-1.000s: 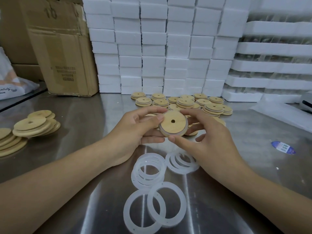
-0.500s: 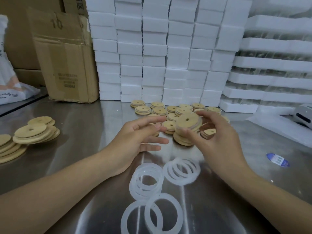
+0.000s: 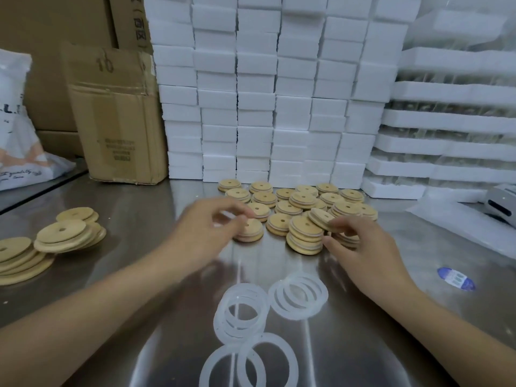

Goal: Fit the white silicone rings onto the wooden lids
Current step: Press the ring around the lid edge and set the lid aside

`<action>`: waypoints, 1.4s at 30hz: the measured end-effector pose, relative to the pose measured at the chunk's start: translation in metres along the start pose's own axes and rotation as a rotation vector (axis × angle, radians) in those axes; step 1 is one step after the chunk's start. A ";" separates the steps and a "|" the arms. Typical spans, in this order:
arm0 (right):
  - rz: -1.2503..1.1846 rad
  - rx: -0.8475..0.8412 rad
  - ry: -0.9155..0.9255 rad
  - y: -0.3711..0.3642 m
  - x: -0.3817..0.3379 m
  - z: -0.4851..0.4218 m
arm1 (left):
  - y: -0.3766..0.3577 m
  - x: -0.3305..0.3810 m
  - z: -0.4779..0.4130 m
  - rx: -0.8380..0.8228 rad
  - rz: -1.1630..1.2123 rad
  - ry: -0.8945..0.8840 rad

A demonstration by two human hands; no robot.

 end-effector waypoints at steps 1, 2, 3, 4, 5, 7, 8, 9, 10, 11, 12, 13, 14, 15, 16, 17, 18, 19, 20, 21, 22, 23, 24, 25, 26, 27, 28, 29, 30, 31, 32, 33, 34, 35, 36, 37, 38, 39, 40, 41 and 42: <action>0.000 -0.001 0.018 0.000 -0.002 0.000 | 0.020 0.004 -0.005 0.038 -0.257 -0.061; 0.005 -0.007 0.037 -0.001 -0.004 0.000 | 0.039 0.007 -0.009 0.059 -0.507 -0.088; 0.018 -0.022 0.054 -0.002 -0.007 0.001 | 0.057 0.004 -0.013 0.059 -0.712 -0.064; 0.035 -0.044 0.073 -0.003 -0.009 0.001 | 0.073 -0.005 -0.016 0.043 -0.856 0.008; 0.050 -0.065 0.093 -0.005 -0.011 0.002 | 0.086 -0.019 -0.017 0.014 -0.960 0.111; 0.071 -0.089 0.127 -0.008 -0.012 0.003 | 0.096 -0.049 -0.012 -0.088 -1.100 0.354; 0.077 -0.092 0.137 -0.009 -0.013 0.004 | 0.097 -0.063 -0.008 -0.147 -1.127 0.482; 0.082 -0.091 0.143 -0.009 -0.013 0.004 | 0.097 -0.074 -0.003 -0.186 -1.130 0.595; 0.083 -0.090 0.147 -0.008 -0.013 0.005 | 0.096 -0.082 0.000 -0.204 -1.130 0.666; 0.082 -0.093 0.150 -0.009 -0.013 0.005 | 0.096 -0.085 0.002 -0.215 -1.136 0.693; 0.080 -0.096 0.151 -0.009 -0.013 0.004 | 0.095 -0.086 0.003 -0.224 -1.140 0.690; 0.077 -0.098 0.152 -0.009 -0.013 0.004 | 0.093 -0.086 0.002 -0.228 -1.133 0.666; 0.072 -0.100 0.152 -0.008 -0.014 0.004 | 0.090 -0.085 0.001 -0.228 -1.121 0.630; 0.069 -0.102 0.152 -0.008 -0.014 0.004 | 0.087 -0.083 0.000 -0.230 -1.107 0.577; 0.067 -0.104 0.153 -0.008 -0.014 0.005 | 0.082 -0.078 -0.002 -0.233 -1.079 0.498; 0.066 -0.104 0.154 -0.008 -0.015 0.005 | 0.075 -0.070 -0.005 -0.239 -1.019 0.393; 0.066 -0.103 0.156 -0.009 -0.015 0.004 | 0.069 -0.059 -0.007 -0.230 -0.921 0.277; 0.064 -0.102 0.157 -0.008 -0.016 0.004 | 0.064 -0.047 -0.008 -0.208 -0.824 0.181; 0.060 -0.101 0.156 -0.008 -0.016 0.005 | 0.062 -0.037 -0.009 -0.179 -0.772 0.123; 0.055 -0.102 0.154 -0.008 -0.016 0.005 | 0.060 -0.032 -0.011 -0.164 -0.793 0.100; 0.050 -0.104 0.152 -0.008 -0.016 0.005 | 0.060 -0.031 -0.012 -0.177 -0.860 0.112; 0.047 -0.109 0.151 -0.008 -0.016 0.005 | 0.061 -0.035 -0.012 -0.211 -0.928 0.159; 0.045 -0.113 0.150 -0.009 -0.016 0.005 | 0.061 -0.039 -0.010 -0.264 -0.970 0.218; 0.043 -0.115 0.148 -0.009 -0.015 0.005 | 0.061 -0.045 -0.008 -0.335 -0.992 0.267; 0.040 -0.115 0.145 -0.009 -0.015 0.005 | 0.058 -0.049 -0.006 -0.400 -0.992 0.278; 0.038 -0.113 0.145 -0.009 -0.015 0.005 | 0.054 -0.050 -0.005 -0.447 -0.971 0.261; 0.037 -0.111 0.147 -0.009 -0.015 0.005 | 0.053 -0.048 -0.005 -0.456 -0.919 0.232; 0.033 -0.110 0.149 -0.009 -0.015 0.005 | 0.055 -0.044 -0.007 -0.420 -0.830 0.220; 0.029 -0.110 0.150 -0.010 -0.016 0.005 | 0.060 -0.039 -0.011 -0.346 -0.723 0.214; 0.026 -0.110 0.151 -0.010 -0.016 0.005 | 0.068 -0.035 -0.016 -0.259 -0.643 0.211; 0.024 -0.111 0.151 -0.010 -0.015 0.005 | 0.075 -0.034 -0.020 -0.195 -0.630 0.192; 0.022 -0.111 0.151 -0.010 -0.015 0.005 | 0.079 -0.036 -0.022 -0.177 -0.685 0.177; 0.019 -0.110 0.152 -0.010 -0.015 0.005 | 0.080 -0.042 -0.022 -0.191 -0.757 0.181; 0.017 -0.112 0.153 -0.010 -0.015 0.005 | 0.078 -0.051 -0.020 -0.238 -0.818 0.200; 0.013 -0.114 0.152 -0.010 -0.015 0.005 | 0.074 -0.061 -0.017 -0.303 -0.863 0.223; 0.011 -0.117 0.152 -0.010 -0.015 0.005 | 0.069 -0.070 -0.014 -0.368 -0.889 0.231; 0.010 -0.119 0.151 -0.010 -0.015 0.006 | 0.064 -0.074 -0.012 -0.407 -0.893 0.220; 0.011 -0.119 0.152 -0.010 -0.015 0.006 | 0.062 -0.074 -0.012 -0.415 -0.864 0.195; 0.011 -0.118 0.153 -0.010 -0.016 0.006 | 0.062 -0.069 -0.014 -0.393 -0.799 0.170; 0.012 -0.118 0.153 -0.009 -0.016 0.006 | 0.064 -0.061 -0.015 -0.355 -0.711 0.150; 0.011 -0.119 0.152 -0.009 -0.017 0.006 | 0.065 -0.055 -0.018 -0.320 -0.636 0.134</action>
Point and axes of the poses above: each hand's wrist, its own z-axis away from the middle knuckle, its own y-axis out of the back of the hand, x = y × z, the point moved 7 cm from there along -z, towards the middle knuckle, and after that the axes turned 1 degree about -z, right-handed, at the moved point
